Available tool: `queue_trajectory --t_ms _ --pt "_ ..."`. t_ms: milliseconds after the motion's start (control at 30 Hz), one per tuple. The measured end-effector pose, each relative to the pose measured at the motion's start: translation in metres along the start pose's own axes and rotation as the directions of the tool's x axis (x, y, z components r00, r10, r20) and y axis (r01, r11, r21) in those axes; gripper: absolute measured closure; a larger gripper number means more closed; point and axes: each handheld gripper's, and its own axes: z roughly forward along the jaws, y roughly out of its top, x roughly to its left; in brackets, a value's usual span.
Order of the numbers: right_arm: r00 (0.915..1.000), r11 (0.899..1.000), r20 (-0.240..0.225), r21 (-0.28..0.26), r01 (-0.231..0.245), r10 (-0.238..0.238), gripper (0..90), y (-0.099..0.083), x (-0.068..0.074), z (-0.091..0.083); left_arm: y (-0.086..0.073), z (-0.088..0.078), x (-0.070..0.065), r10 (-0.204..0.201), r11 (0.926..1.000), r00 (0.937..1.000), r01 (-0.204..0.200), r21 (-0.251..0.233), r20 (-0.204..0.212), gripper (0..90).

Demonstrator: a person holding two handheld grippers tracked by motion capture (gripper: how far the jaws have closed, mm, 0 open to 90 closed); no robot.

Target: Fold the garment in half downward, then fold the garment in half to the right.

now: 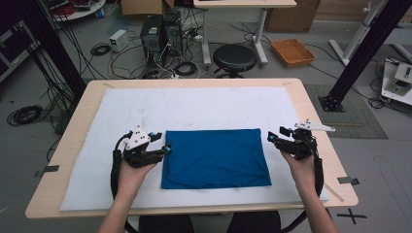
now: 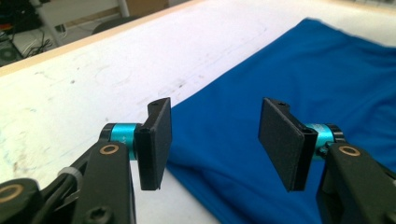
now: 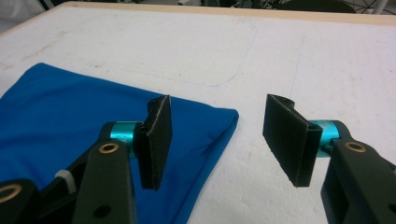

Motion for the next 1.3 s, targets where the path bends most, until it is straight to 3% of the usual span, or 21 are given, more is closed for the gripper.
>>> queue_trajectory --t_ms 67,167,333,533,733,1067,1300 --pt "0.9999 1.000 0.002 -0.008 -0.013 0.013 42.2 0.000 -0.002 0.000 0.002 -0.003 0.001 -0.036 0.9993 0.9993 0.036 0.009 0.003 42.7" --pt "0.9994 0.999 0.001 -0.020 -0.034 0.034 42.3 -0.004 -0.007 -0.003 0.004 -0.006 0.002 -0.055 0.9984 0.9983 0.055 0.013 -0.017 38.0" --pt "0.9992 0.999 0.006 -0.029 -0.039 0.039 42.9 -0.007 -0.012 -0.009 0.004 -0.005 0.006 -0.120 0.9922 0.9925 0.119 0.036 0.022 31.6" --pt "0.9994 0.999 0.009 -0.039 -0.032 0.033 42.8 -0.008 -0.013 -0.013 0.007 -0.004 0.007 -0.126 0.9918 0.9918 0.125 0.028 0.023 30.1" --pt "0.9994 0.998 0.013 -0.047 -0.033 0.034 42.7 -0.008 -0.014 -0.015 0.009 -0.004 0.001 -0.084 0.9955 0.9964 0.083 0.046 0.013 30.0" --pt "0.9993 0.998 0.014 -0.049 -0.033 0.034 42.7 -0.008 -0.014 -0.014 0.005 -0.014 0.000 -0.121 0.9908 0.9926 0.121 0.060 -0.012 34.7" --pt "0.9999 0.999 -0.002 -0.042 -0.013 0.013 42.8 -0.008 -0.005 -0.007 -0.011 -0.030 -0.015 -0.157 0.9811 0.9869 0.160 0.108 -0.037 43.1"
